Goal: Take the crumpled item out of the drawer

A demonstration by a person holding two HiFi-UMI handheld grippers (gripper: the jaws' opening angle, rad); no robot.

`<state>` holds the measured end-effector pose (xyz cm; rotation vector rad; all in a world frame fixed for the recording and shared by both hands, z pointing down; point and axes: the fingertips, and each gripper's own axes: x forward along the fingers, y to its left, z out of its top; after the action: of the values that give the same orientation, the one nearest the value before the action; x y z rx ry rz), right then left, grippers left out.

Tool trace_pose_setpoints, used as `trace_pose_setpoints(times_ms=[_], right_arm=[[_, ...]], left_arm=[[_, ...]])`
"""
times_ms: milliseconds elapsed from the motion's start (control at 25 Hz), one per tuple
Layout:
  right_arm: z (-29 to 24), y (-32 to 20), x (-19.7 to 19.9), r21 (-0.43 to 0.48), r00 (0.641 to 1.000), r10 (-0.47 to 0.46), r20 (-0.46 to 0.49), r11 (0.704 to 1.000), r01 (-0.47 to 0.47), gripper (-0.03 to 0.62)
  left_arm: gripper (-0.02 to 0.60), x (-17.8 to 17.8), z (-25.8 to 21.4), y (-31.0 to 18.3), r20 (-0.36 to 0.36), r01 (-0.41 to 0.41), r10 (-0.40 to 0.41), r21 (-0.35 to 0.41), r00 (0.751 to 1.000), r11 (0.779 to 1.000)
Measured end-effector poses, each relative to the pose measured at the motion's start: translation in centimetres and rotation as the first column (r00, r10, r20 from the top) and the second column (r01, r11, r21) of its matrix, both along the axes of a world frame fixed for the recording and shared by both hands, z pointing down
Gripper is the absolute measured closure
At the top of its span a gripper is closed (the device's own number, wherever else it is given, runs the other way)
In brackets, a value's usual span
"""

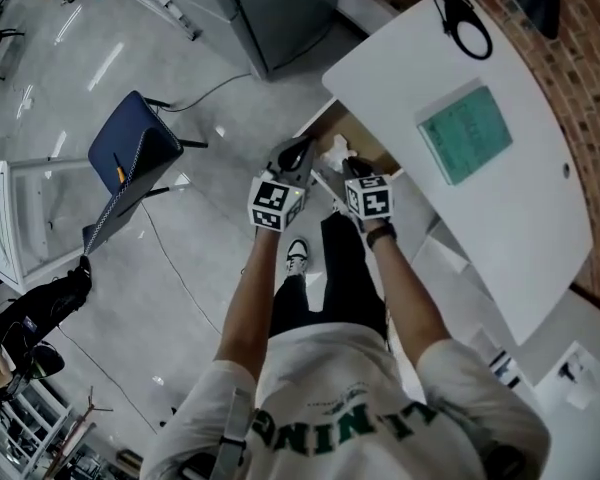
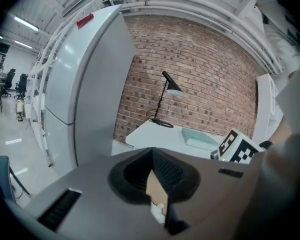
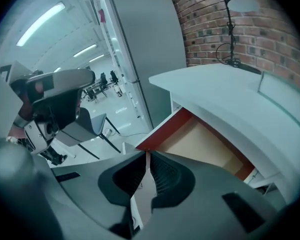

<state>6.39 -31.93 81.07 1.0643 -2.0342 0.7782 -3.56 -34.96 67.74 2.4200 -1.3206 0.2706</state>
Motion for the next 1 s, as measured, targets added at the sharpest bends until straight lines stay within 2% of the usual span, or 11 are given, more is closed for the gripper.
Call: trace_pose_setpoints(times_ms=[120, 280, 680, 760, 1000], right_arm=[[2.8, -0.6, -0.4, -0.021, 0.999, -0.032, -0.034, 0.999, 0.031, 0.576], [6.3, -0.4, -1.1, -0.096, 0.997, -0.061, -0.045, 0.994, 0.057, 0.493], [14.2, -1.6, 0.3, -0.159, 0.994, -0.028, -0.106, 0.987, 0.011, 0.446], [15.5, -1.8, 0.5, -0.168, 0.992, -0.016, -0.125, 0.986, -0.005, 0.445], [18.8, -1.8, 1.9, -0.179, 0.979, -0.015, -0.203, 0.984, -0.022, 0.447]], left_arm=[[0.583, 0.2, 1.9, -0.7, -0.006, -0.015, 0.015, 0.010, 1.000, 1.000], [0.583, 0.1, 3.8, -1.6, -0.020, -0.003, 0.003, 0.024, 1.000, 1.000], [0.583, -0.2, 7.5, -1.9, -0.012, -0.014, 0.015, 0.017, 1.000, 1.000], [0.583, -0.4, 8.3, -1.8, -0.001, -0.022, 0.022, 0.003, 1.000, 1.000], [0.583, -0.5, 9.5, -2.1, -0.016, -0.014, 0.014, 0.024, 1.000, 1.000]])
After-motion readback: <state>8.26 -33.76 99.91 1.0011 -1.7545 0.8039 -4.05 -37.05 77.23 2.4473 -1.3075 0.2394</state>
